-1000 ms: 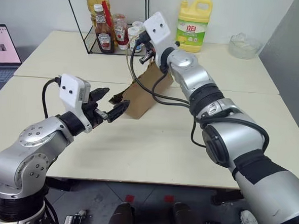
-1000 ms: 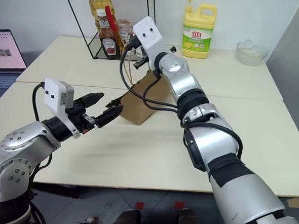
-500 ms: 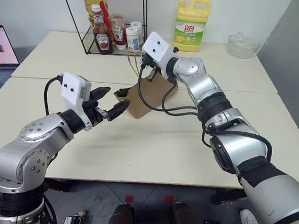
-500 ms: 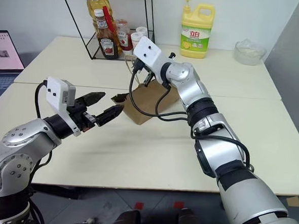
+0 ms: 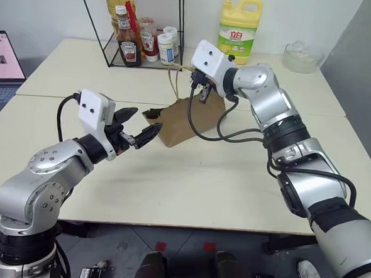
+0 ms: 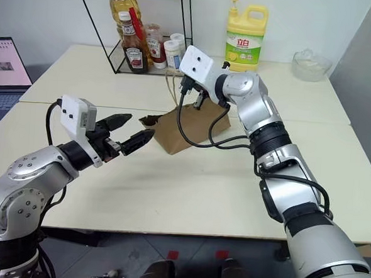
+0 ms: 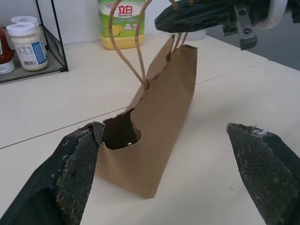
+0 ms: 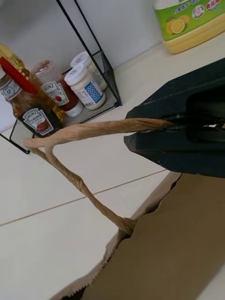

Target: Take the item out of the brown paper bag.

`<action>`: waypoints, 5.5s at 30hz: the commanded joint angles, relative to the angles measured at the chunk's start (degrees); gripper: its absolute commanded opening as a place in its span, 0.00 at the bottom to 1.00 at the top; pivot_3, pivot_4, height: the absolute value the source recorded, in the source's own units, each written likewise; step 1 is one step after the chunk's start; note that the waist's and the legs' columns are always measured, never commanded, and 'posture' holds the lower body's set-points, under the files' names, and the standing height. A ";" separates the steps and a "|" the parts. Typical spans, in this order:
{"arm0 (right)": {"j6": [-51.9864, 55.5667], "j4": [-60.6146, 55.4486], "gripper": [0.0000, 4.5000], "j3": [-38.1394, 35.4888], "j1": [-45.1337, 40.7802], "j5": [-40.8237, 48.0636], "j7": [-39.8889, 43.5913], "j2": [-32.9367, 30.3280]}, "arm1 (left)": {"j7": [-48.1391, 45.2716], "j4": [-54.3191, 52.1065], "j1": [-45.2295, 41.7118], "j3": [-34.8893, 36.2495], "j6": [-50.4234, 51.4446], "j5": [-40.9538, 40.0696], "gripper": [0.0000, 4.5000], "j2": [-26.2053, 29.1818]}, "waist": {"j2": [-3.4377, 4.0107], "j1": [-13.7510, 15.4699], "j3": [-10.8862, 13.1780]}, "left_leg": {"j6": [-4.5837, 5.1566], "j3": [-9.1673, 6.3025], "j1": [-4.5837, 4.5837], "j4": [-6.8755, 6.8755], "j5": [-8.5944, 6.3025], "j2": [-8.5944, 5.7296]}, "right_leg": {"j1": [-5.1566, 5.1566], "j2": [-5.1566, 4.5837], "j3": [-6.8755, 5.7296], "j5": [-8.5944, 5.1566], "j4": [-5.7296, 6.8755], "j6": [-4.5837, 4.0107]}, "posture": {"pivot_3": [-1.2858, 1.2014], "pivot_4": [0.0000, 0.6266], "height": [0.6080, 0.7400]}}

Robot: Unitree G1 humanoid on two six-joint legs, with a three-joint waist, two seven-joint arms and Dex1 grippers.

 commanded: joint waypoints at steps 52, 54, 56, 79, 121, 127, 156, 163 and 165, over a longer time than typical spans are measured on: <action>21.87 -9.95 0.44 -2.19 1.19 10.16 8.16 -4.47 | -0.40 0.93 -1.88 -1.12 -3.39 3.03 1.00 -1.20 | -0.02 0.07 0.00 | 0.14 0.00 0.00 0.05 -0.08 0.00 | 0.01 0.01 0.00 0.00 -0.02 0.00 | 0.52 0.24 1.00; 23.94 -12.59 0.60 -2.92 1.75 11.49 9.25 -5.10 | -0.75 1.54 -2.06 -1.25 -3.65 3.30 1.00 -1.08 | -0.02 0.14 0.01 | 0.14 0.00 -0.01 0.06 -0.08 0.00 | 0.01 0.00 0.00 0.00 -0.02 0.00 | 0.52 0.24 1.00; 25.79 -15.55 0.77 -3.00 2.60 12.49 10.36 -6.14 | -1.18 2.17 -2.31 -1.45 -3.89 3.48 1.00 -0.84 | -0.02 0.13 0.01 | 0.14 0.00 -0.01 0.06 -0.08 0.00 | 0.01 0.00 0.00 0.00 -0.02 0.00 | 0.52 0.24 1.00; 46.11 -67.34 1.00 -25.88 35.84 26.51 -7.14 -12.67 | -15.85 25.58 -19.16 -6.68 -11.99 11.72 1.00 11.58 | -0.18 1.38 0.04 | 0.16 -0.09 -0.01 0.07 -0.09 -0.01 | 0.12 0.05 -0.06 -0.01 -0.11 0.00 | 0.52 0.24 1.00; 30.25 -82.98 1.00 -13.53 76.76 25.35 -18.50 -10.10 | -50.06 44.11 -30.31 -31.51 -34.43 43.68 1.00 0.29 | -0.25 1.67 0.05 | 0.18 -0.16 0.05 0.16 -0.07 0.01 | 0.33 0.10 -0.04 -0.02 -0.10 0.01 | 0.52 0.24 1.00; 28.45 -84.85 1.00 -18.38 83.15 28.79 -12.07 -18.25 | -46.57 36.91 -25.30 -31.42 -31.43 42.84 1.00 -0.19 | -0.27 1.90 0.04 | 0.20 -0.16 0.53 0.19 -0.09 0.00 | 0.81 0.12 -0.02 -0.05 -0.13 0.05 | 0.52 0.24 1.00; 11.00 -79.89 1.00 -22.82 89.38 31.72 -1.79 -26.95 | -58.80 38.08 -26.70 -35.79 -66.79 38.72 1.00 2.68 | -0.31 2.49 0.06 | 0.20 -0.14 0.52 0.21 -0.08 0.02 | 0.83 0.15 -0.02 -0.05 -0.18 0.04 | 0.52 0.24 1.00; 11.31 -80.97 1.00 -22.40 90.39 31.56 -2.76 -26.55 | -56.71 40.56 -23.20 -37.76 -75.10 40.88 1.00 1.51 | -0.32 2.76 0.07 | 0.20 -0.13 0.52 0.21 -0.09 0.02 | 0.82 0.15 0.01 -0.05 -0.19 0.03 | 0.52 0.24 1.00; 11.69 -81.24 1.00 -22.59 90.80 31.71 -3.14 -26.47 | -57.87 40.16 -22.00 -37.81 -76.70 39.54 1.00 2.05 | -0.32 2.77 0.07 | 0.20 -0.13 0.52 0.20 -0.08 0.02 | 0.82 0.15 0.00 -0.05 -0.18 0.03 | 0.52 0.24 1.00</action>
